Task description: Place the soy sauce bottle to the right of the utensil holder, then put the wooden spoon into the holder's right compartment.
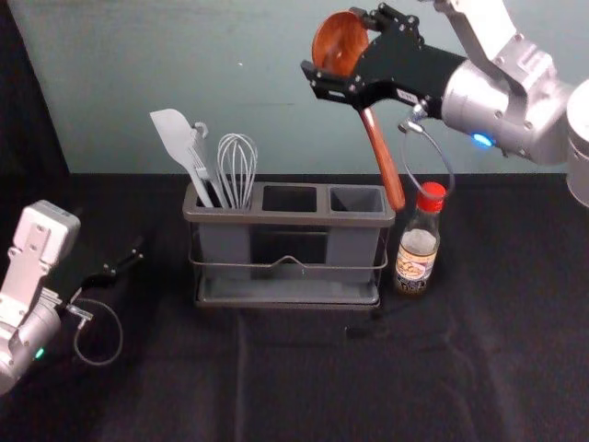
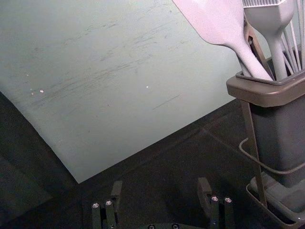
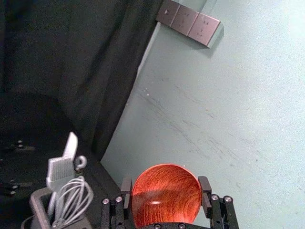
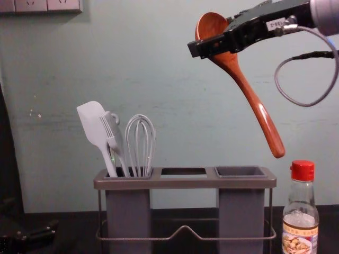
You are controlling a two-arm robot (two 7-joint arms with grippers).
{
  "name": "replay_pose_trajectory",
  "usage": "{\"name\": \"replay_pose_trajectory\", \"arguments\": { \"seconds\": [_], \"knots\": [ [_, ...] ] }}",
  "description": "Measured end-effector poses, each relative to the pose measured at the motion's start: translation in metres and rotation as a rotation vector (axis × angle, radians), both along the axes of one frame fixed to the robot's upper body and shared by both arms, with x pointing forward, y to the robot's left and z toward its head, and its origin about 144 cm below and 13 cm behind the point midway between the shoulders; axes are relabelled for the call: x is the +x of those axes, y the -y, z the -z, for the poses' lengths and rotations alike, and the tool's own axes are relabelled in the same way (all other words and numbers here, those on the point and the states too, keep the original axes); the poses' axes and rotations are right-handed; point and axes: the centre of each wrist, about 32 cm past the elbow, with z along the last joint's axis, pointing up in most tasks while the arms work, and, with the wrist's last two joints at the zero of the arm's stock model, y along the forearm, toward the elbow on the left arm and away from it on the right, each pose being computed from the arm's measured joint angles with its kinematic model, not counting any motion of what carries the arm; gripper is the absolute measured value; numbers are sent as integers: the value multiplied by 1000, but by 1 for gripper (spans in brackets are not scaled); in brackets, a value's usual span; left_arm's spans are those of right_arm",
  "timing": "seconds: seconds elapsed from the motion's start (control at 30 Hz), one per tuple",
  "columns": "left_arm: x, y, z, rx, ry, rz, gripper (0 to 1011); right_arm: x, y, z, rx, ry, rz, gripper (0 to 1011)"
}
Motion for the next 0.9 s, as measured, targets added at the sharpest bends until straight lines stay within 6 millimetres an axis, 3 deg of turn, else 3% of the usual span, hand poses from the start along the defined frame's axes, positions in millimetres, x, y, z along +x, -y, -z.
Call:
{"name": "replay_pose_trajectory", "arguments": {
  "seconds": [0.53,0.9],
  "knots": [
    [0,0,0,0,0,0,1011,40,-12,1,-37,-38,6,854],
    [0,0,0,0,0,0,1011,51,-23,9,-47,-51,-5,854]
  ]
}}
